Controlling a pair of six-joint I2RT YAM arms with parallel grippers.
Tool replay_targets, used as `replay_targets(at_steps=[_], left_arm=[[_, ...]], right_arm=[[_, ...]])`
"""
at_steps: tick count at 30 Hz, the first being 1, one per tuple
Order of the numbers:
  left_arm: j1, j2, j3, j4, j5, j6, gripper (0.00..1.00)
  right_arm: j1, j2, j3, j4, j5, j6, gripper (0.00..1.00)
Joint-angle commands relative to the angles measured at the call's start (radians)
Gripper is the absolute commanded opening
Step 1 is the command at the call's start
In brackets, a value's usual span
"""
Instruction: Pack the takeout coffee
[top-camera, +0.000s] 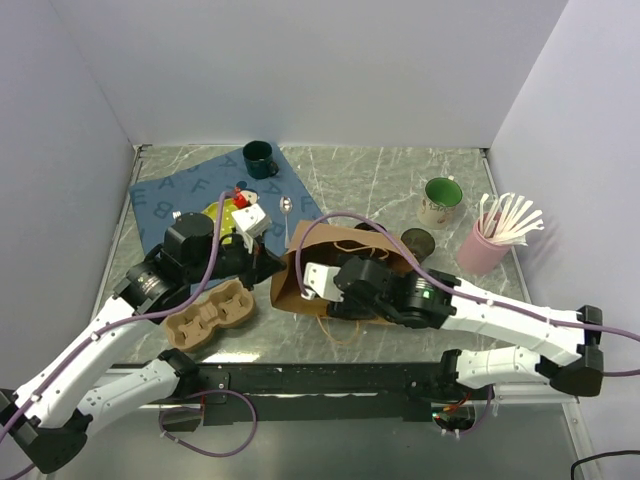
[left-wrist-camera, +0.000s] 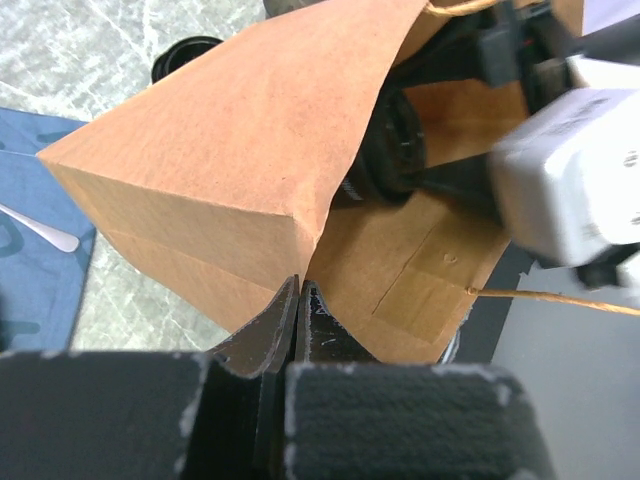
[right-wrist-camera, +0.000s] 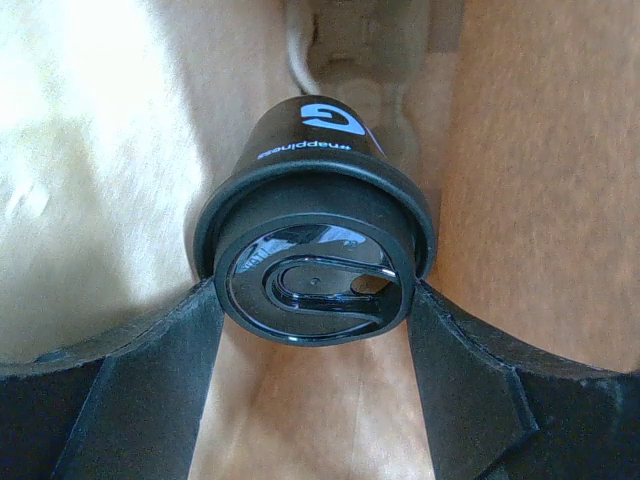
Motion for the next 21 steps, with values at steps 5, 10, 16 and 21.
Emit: replay_targets(at_steps=[5, 10, 16, 21], left_arm=[[-0.003, 0.028, 0.087, -0.032, 0.061, -0.051, 0.01], [-0.003, 0.023, 0.096, -0.035, 0.081, -0.101, 0.01], [-0.003, 0.023, 0.093, -0.055, 0.096, -0.135, 0.01], [-0.003, 0.023, 0.09, -0.063, 0.102, -0.16, 0.01]], right_arm=[[-0.06, 0.084, 0.009, 0.164, -0.018, -0.066, 0.48], [-0.067, 0.101, -0.034, 0.215, -0.015, -0.099, 0.48], [-0.087, 0.12, -0.075, 0.249, 0.006, -0.106, 0.47], [-0.105, 0.133, -0.129, 0.304, 0.052, -0.108, 0.47]])
